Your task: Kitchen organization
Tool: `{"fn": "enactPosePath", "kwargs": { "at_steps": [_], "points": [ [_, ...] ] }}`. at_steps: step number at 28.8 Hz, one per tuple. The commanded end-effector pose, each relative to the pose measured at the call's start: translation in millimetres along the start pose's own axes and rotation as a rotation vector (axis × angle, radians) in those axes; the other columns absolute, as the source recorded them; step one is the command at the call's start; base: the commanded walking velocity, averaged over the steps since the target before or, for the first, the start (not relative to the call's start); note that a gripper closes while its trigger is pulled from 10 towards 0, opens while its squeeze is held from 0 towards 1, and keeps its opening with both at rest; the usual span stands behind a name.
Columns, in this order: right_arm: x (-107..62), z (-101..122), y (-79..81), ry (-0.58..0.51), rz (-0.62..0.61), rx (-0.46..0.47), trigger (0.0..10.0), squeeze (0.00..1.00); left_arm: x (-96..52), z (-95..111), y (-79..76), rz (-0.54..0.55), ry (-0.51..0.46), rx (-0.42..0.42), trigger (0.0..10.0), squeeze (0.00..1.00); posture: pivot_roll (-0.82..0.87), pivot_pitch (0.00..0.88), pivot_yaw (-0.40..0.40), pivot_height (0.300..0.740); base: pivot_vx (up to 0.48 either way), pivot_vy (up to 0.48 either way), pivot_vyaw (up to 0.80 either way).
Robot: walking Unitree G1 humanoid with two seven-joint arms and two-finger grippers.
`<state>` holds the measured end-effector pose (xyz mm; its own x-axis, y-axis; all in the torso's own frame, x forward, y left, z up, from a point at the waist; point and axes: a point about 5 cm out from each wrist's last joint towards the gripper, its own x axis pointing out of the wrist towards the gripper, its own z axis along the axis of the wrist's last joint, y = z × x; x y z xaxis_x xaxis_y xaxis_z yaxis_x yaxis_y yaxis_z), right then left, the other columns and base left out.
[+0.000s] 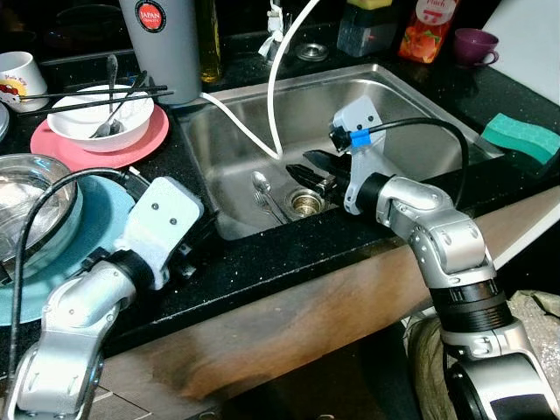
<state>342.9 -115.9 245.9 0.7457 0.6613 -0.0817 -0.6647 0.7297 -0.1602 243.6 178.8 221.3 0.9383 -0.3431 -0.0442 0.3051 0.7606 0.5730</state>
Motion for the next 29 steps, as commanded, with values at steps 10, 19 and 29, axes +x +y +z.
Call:
{"fn": "enactPosePath", "kwargs": {
  "at_steps": [10,19,29],
  "points": [
    [0.8,1.4,-0.6,-0.006,0.001,-0.005,10.0,0.00,-11.7,-21.1,7.5,-0.030,0.240,0.224,10.0,0.00,0.06,0.098,-0.035,0.740,0.000,0.000,0.00],
    [0.4,0.8,-1.3,-0.003,0.000,-0.002,10.0,0.00,-22.8,-42.1,21.4,-0.028,0.379,0.341,10.0,0.00,0.06,0.104,-0.036,0.740,0.000,0.000,0.00],
    [1.0,0.5,-1.3,-0.001,0.001,-0.002,10.0,0.00,-37.8,-63.0,59.2,0.085,0.536,0.434,10.0,0.00,0.06,0.106,-0.039,0.740,0.000,0.000,0.00]
  ]
}}
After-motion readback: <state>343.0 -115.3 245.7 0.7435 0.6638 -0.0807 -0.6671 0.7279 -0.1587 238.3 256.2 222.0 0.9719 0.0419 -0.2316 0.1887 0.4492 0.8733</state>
